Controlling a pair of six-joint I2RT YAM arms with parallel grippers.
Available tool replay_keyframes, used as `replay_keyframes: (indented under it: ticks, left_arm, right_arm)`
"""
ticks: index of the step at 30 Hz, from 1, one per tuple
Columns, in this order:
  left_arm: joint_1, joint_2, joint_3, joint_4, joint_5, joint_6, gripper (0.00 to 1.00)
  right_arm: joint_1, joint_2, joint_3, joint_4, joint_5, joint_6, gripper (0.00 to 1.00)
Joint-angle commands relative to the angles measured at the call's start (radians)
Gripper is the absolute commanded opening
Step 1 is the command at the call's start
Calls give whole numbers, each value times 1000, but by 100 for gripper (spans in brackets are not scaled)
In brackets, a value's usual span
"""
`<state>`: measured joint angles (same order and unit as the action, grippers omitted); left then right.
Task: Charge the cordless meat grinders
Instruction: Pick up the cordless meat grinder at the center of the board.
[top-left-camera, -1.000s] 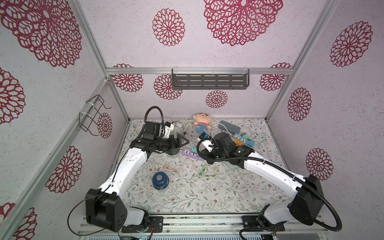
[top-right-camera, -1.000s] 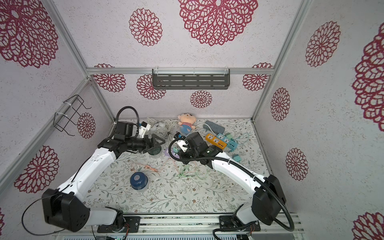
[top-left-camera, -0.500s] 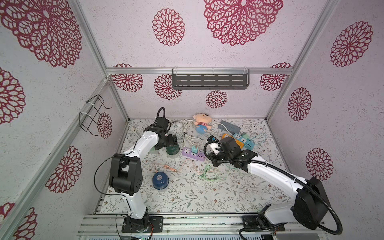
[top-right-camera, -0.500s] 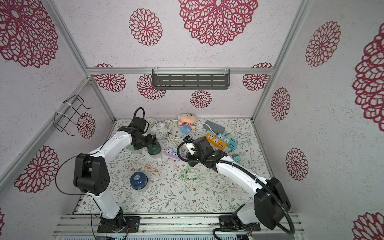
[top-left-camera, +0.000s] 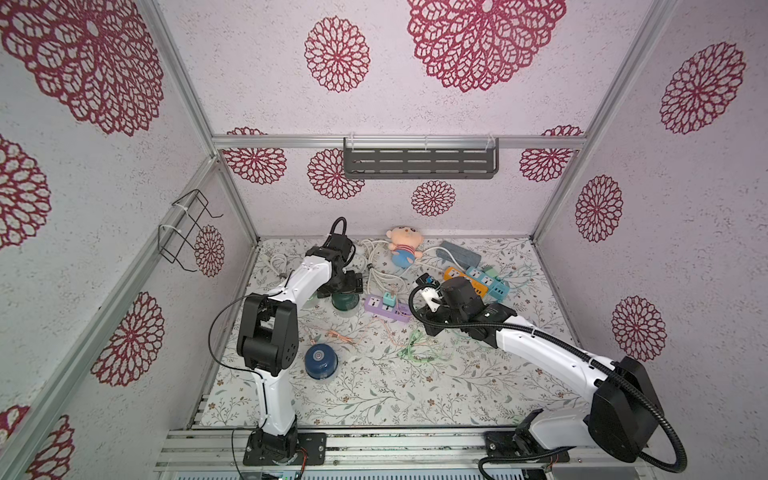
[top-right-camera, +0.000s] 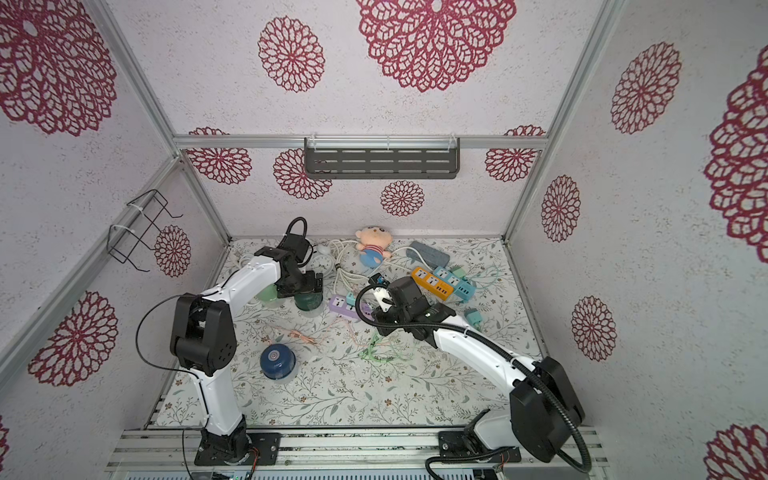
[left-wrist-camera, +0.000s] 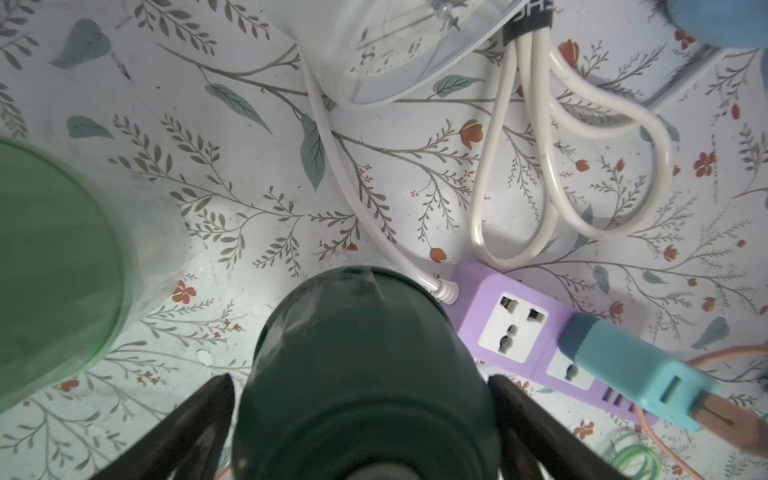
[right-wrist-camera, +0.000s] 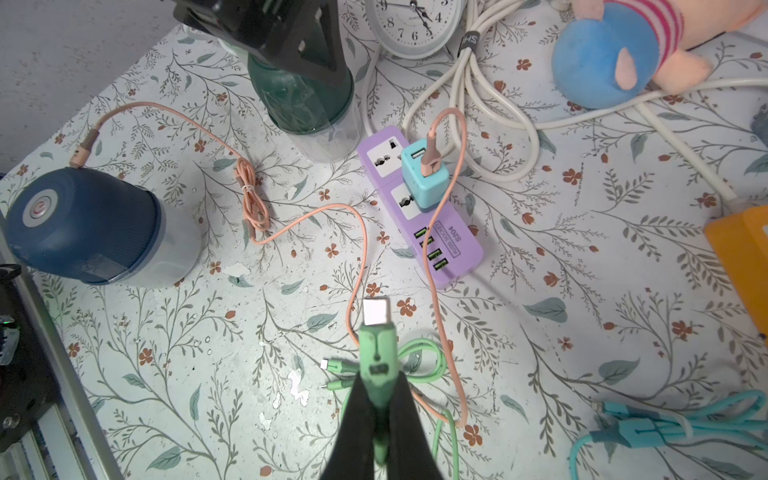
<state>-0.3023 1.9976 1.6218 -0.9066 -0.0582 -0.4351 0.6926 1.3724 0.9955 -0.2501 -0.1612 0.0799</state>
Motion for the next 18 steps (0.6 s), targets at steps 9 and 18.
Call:
replay_keyframes:
  ticks: [9,18]
  left_arm:
    - [-41,34,18,-54,-53,26,89]
    - [-80,-122,66,-136,-51,36,72]
  right_arm:
    - [-3,-41,-3,17,37,7,0]
    - [-60,-86,9,10,90,7,0]
